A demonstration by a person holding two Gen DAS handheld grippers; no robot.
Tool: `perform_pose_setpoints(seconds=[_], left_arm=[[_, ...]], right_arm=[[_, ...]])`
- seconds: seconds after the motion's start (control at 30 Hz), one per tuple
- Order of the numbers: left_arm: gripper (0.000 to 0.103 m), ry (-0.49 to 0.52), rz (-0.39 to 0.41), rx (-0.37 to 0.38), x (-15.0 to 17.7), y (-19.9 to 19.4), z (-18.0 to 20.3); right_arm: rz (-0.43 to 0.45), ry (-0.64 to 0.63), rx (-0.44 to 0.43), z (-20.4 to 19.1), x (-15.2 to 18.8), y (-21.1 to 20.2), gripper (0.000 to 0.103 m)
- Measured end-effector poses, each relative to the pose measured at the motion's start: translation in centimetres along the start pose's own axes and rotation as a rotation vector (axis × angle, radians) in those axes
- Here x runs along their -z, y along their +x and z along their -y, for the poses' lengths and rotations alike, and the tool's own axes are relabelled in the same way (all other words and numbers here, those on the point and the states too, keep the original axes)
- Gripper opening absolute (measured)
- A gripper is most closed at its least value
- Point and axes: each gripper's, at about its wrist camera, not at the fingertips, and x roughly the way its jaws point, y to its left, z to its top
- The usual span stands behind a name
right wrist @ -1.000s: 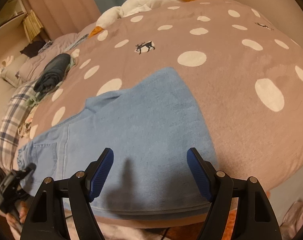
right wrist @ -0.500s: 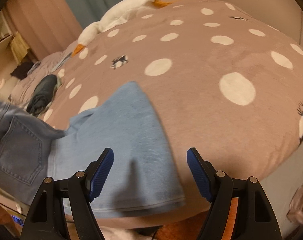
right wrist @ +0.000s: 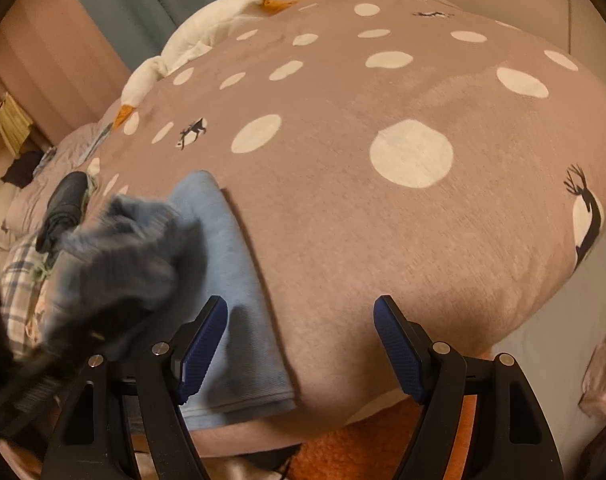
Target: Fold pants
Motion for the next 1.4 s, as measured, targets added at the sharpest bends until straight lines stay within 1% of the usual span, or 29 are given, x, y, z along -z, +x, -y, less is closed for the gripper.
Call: perform_pose_setpoints(seconds=[0.07,0.13,0.17,0.2,0.23,0.3,0.33,0.37,0.4,0.47,0.53,0.57,0.6,0.63,0.67,0.7,0.73,0.77,0.83,0.93,0.97,1.0,1.07,1.13,1.23,1.27,1.3,1.37,1.4], left_arm=[[0.035,0.022,0.005,0.007,0.1,-0.2,0.0],[0.043,0.002,-0.01,0.038,0.1,-0.2,-0.4],[0.053,-0.026,-0.024,0.084,-0.1,-0.4,-0.9],[0.06,-0.046,-0.038,0.115,-0.1,-0.4,-0.8],[0.064,-0.064,-0.044,0.134,0.1,-0.6,-0.7],[0.083,-0.103,-0.049,0.201,0.0,-1.6,-0.8],[0.088,-0.12,-0.047,0.24,0.3,-2.3,-0.6],[0.097,-0.151,-0.03,0.299,0.3,-3.1,-0.9],[0.102,-0.169,-0.012,0.323,0.3,-3.6,-0.9],[0.102,-0.196,0.019,0.322,0.3,-5.1,-1.2],[0.102,-0.208,0.052,0.278,0.3,-6.5,-1.9],[0.102,-0.22,0.069,0.243,0.4,-7.1,-2.4],[0.102,-0.239,0.086,0.184,0.4,-7.7,-3.2],[0.102,-0.255,0.094,0.131,0.5,-8.0,-3.8],[0.102,-0.278,0.101,0.051,0.8,-8.4,-4.8],[0.102,-0.291,0.102,0.013,1.0,-8.5,-5.3],[0.102,-0.314,0.102,-0.031,1.4,-8.6,-6.2],[0.102,-0.341,0.093,-0.053,1.8,-8.5,-7.0],[0.101,-0.398,0.068,-0.058,2.7,-8.1,-8.3],[0.1,-0.451,0.028,-0.033,3.9,-6.8,-9.1],[0.098,-0.458,0.009,-0.031,4.0,-6.3,-9.2],[0.096,-0.46,-0.001,-0.029,4.1,-6.0,-9.2],[0.096,-0.46,-0.027,-0.028,4.4,-5.4,-8.9],[0.096,-0.447,-0.03,-0.04,4.4,-5.0,-8.7],[0.096,-0.427,-0.027,-0.035,4.3,-4.5,-8.7],[0.095,-0.426,-0.03,-0.028,4.2,-4.3,-8.6],[0.094,-0.427,-0.031,-0.025,4.3,-4.0,-8.7],[0.093,-0.423,-0.028,-0.014,4.3,-3.8,-8.7],[0.09,-0.416,-0.028,-0.007,4.3,-3.6,-8.7]], right_arm=[[-0.004,0.001,0.003,0.1,0.1,0.1,0.076],[-0.009,0.001,0.01,0.1,0.1,0.1,0.076],[-0.009,0.0,0.012,0.1,0.2,0.1,0.076],[-0.009,-0.001,0.013,0.0,0.2,0.1,0.076],[-0.009,-0.003,0.01,-0.1,0.2,-0.1,0.076],[-0.011,-0.002,0.005,0.0,0.0,-0.1,0.076],[-0.01,0.001,0.003,0.0,0.0,-0.2,0.076],[-0.008,0.006,0.001,0.1,-0.2,-0.3,0.076],[-0.004,0.013,-0.002,0.2,-0.2,-0.4,0.076],[-0.001,0.013,0.003,0.2,-0.6,-0.6,0.077],[0.003,-0.005,0.02,-0.2,-0.9,-0.8,0.078],[0.007,-0.013,0.022,-0.5,-1.1,-0.8,0.079],[0.01,-0.018,0.015,-0.7,-1.2,-0.9,0.08],[0.014,-0.022,-0.004,-1.0,-1.4,-1.0,0.083],[0.015,-0.026,-0.031,-1.3,-1.5,-1.0,0.088],[0.014,-0.029,-0.062,-1.6,-1.7,-1.1,0.091],[0.01,-0.033,-0.099,-2.0,-1.8,-1.1,0.093],[0.0,-0.04,-0.139,-2.4,-1.9,-0.9,0.093],[-0.034,-0.056,-0.208,-3.3,-2.1,-0.2,0.094],[-0.078,-0.059,-0.27,-3.8,-2.2,1.5,0.094],[-0.09,-0.05,-0.279,-3.7,-2.3,1.9,0.094],[-0.102,-0.034,-0.293,-3.5,-2.4,2.3,0.094],[-0.122,-0.002,-0.283,-2.8,-2.6,2.7,0.094],[-0.119,0.016,-0.294,-2.4,-2.7,2.2,0.094],[-0.115,0.013,-0.397,-2.5,-2.7,0.9,0.094],[-0.115,0.002,-0.405,-2.8,-2.8,0.8,0.094],[-0.117,-0.021,-0.389,-3.1,-2.8,0.8,0.094],[-0.129,-0.048,-0.321,-3.7,-2.9,1.7,0.094],[-0.141,-0.059,-0.297,-3.9,-2.8,2.3,0.094]])
